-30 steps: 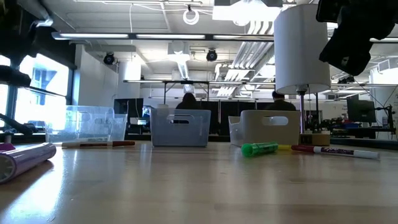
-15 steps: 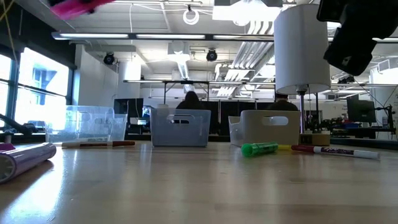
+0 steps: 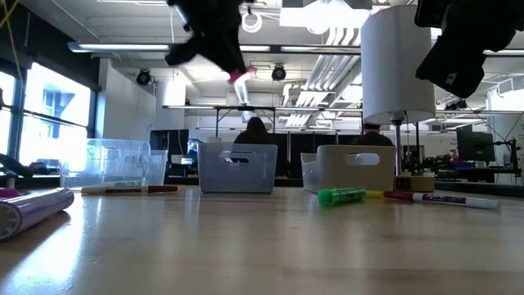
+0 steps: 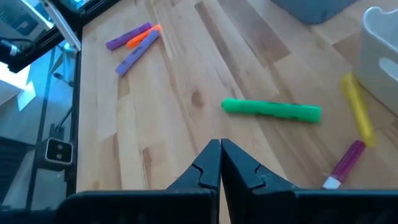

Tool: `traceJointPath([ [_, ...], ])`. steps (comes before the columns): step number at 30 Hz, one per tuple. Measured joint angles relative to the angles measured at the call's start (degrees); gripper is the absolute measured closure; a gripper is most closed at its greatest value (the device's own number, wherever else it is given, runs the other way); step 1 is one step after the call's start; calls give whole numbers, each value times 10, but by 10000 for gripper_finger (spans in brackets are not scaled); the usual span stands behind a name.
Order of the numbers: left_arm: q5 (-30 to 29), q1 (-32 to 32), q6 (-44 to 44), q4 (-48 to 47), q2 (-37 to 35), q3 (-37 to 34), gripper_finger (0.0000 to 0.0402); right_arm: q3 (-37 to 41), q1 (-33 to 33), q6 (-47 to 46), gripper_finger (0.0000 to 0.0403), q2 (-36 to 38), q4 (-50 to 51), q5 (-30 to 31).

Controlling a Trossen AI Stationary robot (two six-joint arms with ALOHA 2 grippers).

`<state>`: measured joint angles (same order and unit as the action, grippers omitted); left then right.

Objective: Pick & Place Markers
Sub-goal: Put the pink pen into the black bin, then put the blue pen into the black bin

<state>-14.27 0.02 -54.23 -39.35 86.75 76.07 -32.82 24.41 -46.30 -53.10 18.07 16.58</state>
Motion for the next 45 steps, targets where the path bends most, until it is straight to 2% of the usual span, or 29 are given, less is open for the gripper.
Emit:
traceJointPath([
  [5, 83, 95, 1, 29, 33, 1, 373, 0, 0, -1, 403, 0, -20, 0],
  [13, 153, 197, 21, 19, 113, 0, 367, 0, 0, -1, 402, 0, -32, 30],
  [18, 194, 218, 44, 24, 138, 0, 322, 0, 0, -1, 402, 0, -32, 48],
  [24, 179, 217, 80, 32, 139, 0, 264, 0, 0, -17, 403, 0, -31, 60],
  [30, 183, 217, 100, 30, 132, 0, 249, 0, 0, -13, 403, 0, -30, 77],
  [34, 186, 192, 100, 27, 98, 0, 259, 0, 0, -16, 403, 0, -29, 69],
  [37, 165, 144, 84, 24, 74, 1, 280, 0, 0, -18, 402, 0, -29, 64],
  [40, 139, 84, 75, 4, 51, 0, 318, 0, 0, -26, 403, 0, -29, 58],
  [43, 137, 17, 70, 5, 47, 2, 376, 0, 0, -27, 403, -1, -29, 42],
  [45, 137, -28, 52, -16, 43, -1, 393, 0, 0, -27, 402, -1, -29, 37],
])
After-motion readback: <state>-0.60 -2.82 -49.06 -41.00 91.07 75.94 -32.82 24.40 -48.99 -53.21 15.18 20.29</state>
